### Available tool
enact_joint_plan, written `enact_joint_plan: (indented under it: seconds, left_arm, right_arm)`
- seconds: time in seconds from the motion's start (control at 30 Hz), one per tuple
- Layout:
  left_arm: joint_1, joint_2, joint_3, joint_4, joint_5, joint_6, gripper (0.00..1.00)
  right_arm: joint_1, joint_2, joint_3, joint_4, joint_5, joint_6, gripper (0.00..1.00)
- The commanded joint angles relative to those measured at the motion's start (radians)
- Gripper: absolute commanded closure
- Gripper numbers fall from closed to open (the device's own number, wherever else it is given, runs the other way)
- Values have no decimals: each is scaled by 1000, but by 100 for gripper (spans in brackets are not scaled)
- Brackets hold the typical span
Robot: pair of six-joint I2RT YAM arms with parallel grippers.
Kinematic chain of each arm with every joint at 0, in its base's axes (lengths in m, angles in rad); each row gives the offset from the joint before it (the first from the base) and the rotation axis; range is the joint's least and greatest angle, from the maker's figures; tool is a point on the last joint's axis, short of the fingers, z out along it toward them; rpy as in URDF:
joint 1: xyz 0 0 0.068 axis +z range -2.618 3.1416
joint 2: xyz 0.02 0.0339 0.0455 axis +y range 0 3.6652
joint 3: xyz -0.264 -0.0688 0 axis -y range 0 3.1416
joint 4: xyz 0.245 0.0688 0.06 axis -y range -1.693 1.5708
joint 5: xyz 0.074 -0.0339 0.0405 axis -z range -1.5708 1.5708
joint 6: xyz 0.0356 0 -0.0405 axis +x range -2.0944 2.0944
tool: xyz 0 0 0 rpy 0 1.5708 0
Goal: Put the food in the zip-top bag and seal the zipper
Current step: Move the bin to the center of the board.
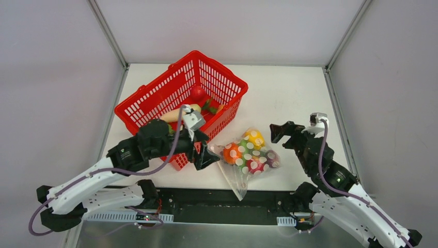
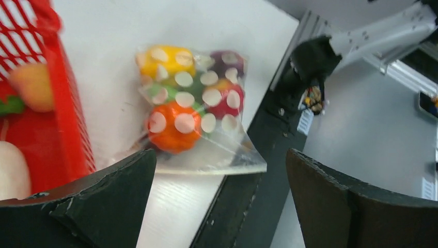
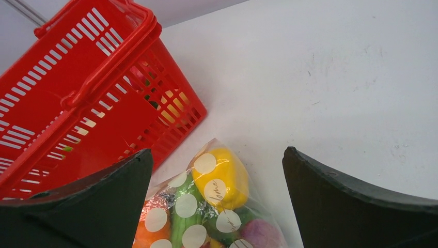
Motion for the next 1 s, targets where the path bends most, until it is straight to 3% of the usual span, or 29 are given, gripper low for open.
enact_joint_plan:
  seconds: [0.0,0.2,0.3,0.5,0.8,0.97]
  left_arm:
    - [3,106,-26,-106,88,-46,1]
    - [11,169,-31,-246,-338,-52,1]
    - [87,191,-38,-243,-423,-34,1]
    - [289,255,-24,-146,-341,35,1]
    - [378,342,11,-95,-301,-23,1]
    - [375,187,-93,30,-7,-54,1]
  right_arm:
    - [0,56,31,34,-53,-22,0]
    - [0,74,32,29,-59,-24,0]
    - [0,80,30,31,-57,-26,0]
    - [1,101,27,31,-59,-30,0]
    - [-10,164,34,15,-36,-3,0]
    - [-76,221,45,1,-75,18,0]
